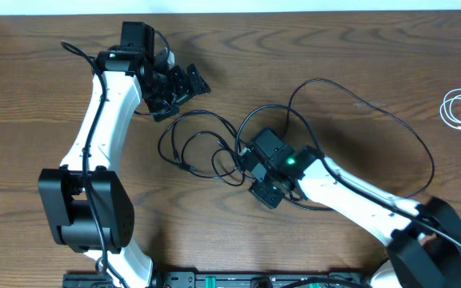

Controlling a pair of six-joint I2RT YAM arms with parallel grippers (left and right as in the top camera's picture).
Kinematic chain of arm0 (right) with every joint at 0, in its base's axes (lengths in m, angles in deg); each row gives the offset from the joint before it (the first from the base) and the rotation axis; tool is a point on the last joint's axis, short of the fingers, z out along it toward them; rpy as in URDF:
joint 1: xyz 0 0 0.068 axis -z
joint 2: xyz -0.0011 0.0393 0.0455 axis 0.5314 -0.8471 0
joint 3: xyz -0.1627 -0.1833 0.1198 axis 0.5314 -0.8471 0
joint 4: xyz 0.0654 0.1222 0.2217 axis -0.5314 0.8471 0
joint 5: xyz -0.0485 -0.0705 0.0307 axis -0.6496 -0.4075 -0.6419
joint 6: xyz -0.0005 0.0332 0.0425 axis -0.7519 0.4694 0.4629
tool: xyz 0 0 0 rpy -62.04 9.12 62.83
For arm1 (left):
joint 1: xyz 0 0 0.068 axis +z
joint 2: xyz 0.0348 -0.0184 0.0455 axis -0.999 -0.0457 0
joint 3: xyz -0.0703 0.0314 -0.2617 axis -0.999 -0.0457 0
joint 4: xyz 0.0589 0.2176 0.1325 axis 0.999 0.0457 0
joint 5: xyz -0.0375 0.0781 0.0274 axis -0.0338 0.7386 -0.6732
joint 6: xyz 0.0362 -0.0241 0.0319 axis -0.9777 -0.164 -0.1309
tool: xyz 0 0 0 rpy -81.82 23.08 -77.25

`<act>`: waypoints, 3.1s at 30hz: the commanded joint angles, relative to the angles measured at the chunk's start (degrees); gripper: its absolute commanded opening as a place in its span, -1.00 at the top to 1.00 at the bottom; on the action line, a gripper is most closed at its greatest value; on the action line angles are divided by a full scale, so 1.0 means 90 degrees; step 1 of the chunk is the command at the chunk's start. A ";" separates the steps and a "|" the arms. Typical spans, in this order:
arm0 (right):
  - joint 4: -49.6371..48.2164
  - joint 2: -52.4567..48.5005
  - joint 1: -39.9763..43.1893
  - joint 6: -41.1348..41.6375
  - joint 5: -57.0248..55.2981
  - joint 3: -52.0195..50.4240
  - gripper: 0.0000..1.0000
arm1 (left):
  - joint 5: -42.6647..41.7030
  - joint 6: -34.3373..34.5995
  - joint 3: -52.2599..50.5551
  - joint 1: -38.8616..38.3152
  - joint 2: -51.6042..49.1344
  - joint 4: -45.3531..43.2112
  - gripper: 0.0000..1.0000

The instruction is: Untangle cables

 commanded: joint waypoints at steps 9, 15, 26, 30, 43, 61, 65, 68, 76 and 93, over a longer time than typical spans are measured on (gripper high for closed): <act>0.0029 -0.0959 -0.0063 0.0102 -0.0034 -0.0041 0.38 | -0.0053 0.0056 0.0129 0.0022 0.0102 0.0012 -0.96; 0.0189 -0.1093 -0.0063 0.0102 -0.0029 -0.0039 0.98 | -0.0053 0.0056 0.0129 0.0022 0.0102 0.0012 -0.96; 0.1100 -0.0440 -0.0015 0.0092 -0.0039 0.1020 0.99 | -0.0053 0.0058 0.0129 0.0022 0.0102 0.0012 -0.96; 0.1224 -0.0034 -0.0015 0.0092 -0.0180 0.1479 0.98 | -0.0053 0.0058 0.0129 0.0022 0.0102 0.0015 -0.96; 0.1005 0.1860 -0.0015 0.0073 -0.1744 0.1938 0.98 | -0.0053 0.0056 0.0131 0.0022 0.0102 0.0012 -0.96; -0.0901 0.2871 -0.0015 -0.0884 -0.2773 0.1938 0.98 | -0.0053 0.0058 0.0129 0.0022 0.0102 0.0012 -0.96; -0.1285 0.2871 -0.0015 -0.1212 -0.3517 0.1938 0.98 | -0.0053 0.0056 0.0129 0.0022 0.0102 0.0012 -0.96; -0.1571 0.2871 -0.0015 -0.1394 -0.4014 0.1938 0.98 | -0.0053 0.0056 0.0129 0.0022 0.0102 0.0012 -0.96; -0.1615 0.2868 0.0092 -0.1880 -0.5081 0.1936 0.98 | -0.0053 0.0056 0.0129 0.0022 0.0102 0.0012 -0.96; -0.0466 0.2786 0.1926 -0.1231 -0.5209 0.1919 0.98 | -0.0053 0.0058 0.0129 0.0022 0.0102 0.0012 -0.96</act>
